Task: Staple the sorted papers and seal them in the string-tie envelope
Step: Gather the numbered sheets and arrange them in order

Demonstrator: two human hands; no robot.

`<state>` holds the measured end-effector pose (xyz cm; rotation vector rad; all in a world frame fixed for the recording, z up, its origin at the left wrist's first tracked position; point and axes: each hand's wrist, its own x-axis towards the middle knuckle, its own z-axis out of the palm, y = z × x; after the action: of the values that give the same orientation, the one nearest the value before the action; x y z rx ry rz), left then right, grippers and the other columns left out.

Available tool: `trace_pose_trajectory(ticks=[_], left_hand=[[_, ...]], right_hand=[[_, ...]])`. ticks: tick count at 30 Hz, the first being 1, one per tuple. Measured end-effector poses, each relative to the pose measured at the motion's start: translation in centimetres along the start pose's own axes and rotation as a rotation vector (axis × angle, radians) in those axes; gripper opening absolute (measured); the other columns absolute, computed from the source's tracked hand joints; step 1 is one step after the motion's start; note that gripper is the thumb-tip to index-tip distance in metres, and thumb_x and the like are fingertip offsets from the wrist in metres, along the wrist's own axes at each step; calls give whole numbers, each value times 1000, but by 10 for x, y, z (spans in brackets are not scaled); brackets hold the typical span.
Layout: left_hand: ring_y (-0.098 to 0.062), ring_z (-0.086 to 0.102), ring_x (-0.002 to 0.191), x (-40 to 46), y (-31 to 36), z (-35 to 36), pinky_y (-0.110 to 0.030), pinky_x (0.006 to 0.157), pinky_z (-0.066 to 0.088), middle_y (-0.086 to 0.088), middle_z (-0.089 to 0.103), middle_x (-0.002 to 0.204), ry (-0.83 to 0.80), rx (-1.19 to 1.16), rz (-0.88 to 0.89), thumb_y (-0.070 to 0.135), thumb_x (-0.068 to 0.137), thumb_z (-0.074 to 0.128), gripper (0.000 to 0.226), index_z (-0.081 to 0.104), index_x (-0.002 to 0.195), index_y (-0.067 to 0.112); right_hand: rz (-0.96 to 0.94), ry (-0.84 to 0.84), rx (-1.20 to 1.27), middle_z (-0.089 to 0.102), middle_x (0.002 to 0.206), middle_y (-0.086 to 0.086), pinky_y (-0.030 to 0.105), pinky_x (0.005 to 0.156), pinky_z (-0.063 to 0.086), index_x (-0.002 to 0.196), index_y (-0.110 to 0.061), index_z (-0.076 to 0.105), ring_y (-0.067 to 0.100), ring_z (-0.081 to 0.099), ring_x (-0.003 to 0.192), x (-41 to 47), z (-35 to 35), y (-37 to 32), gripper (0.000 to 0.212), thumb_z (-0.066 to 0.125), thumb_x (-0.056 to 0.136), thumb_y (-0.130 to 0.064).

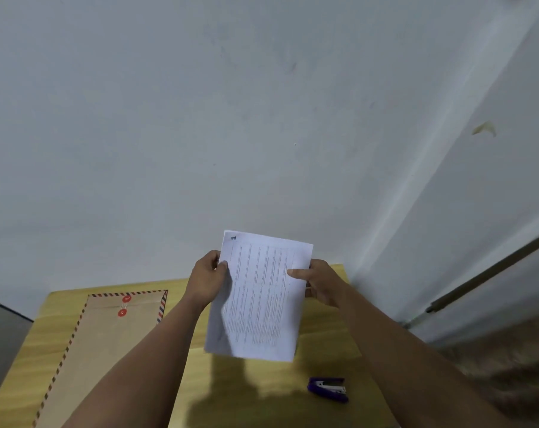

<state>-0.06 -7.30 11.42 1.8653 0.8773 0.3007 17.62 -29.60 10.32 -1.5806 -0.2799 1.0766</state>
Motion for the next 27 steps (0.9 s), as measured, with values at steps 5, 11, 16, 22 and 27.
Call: trace_pose_trajectory(ticks=[5, 11, 16, 22, 27], left_hand=[[-16, 53, 68, 0, 11, -3, -31, 63, 40, 1, 62, 74, -79, 238, 139, 10, 100, 46, 20, 59, 86, 16], [-17, 60, 79, 1, 28, 1, -32, 70, 45, 6, 68, 84, -327, 365, 228, 12, 99, 46, 24, 63, 89, 26], [-10, 62, 80, -3, 32, 6, -32, 74, 47, 7, 71, 90, -376, 342, 235, 14, 101, 48, 27, 66, 109, 32], [-20, 68, 93, -9, 32, 9, -35, 93, 53, -2, 77, 102, -370, 326, 336, 9, 99, 43, 57, 59, 147, 36], [-14, 50, 62, -7, 17, 23, -39, 80, 55, -7, 61, 65, -428, 454, 313, 9, 100, 41, 54, 60, 147, 27]], right_hand=[[-211, 178, -394, 77, 101, 16, 41, 94, 56, 115, -11, 72, 27, 72, 100, 2, 5, -19, 34, 81, 82, -8], [-294, 42, -486, 69, 78, -5, 25, 74, 47, 91, -6, 75, 9, 63, 74, 5, 27, -41, 17, 74, 92, -24], [-278, 42, -370, 53, 73, 2, 30, 69, 37, 84, -1, 64, 15, 49, 69, 8, 32, -30, 40, 69, 94, -38], [-187, 75, -189, 73, 89, 14, 35, 79, 49, 92, -5, 75, 19, 63, 81, -2, 28, -12, 31, 65, 99, -33], [-110, 241, -343, 72, 87, 6, 32, 78, 50, 81, -11, 72, 15, 62, 79, 0, 26, 8, 24, 59, 99, -21]])
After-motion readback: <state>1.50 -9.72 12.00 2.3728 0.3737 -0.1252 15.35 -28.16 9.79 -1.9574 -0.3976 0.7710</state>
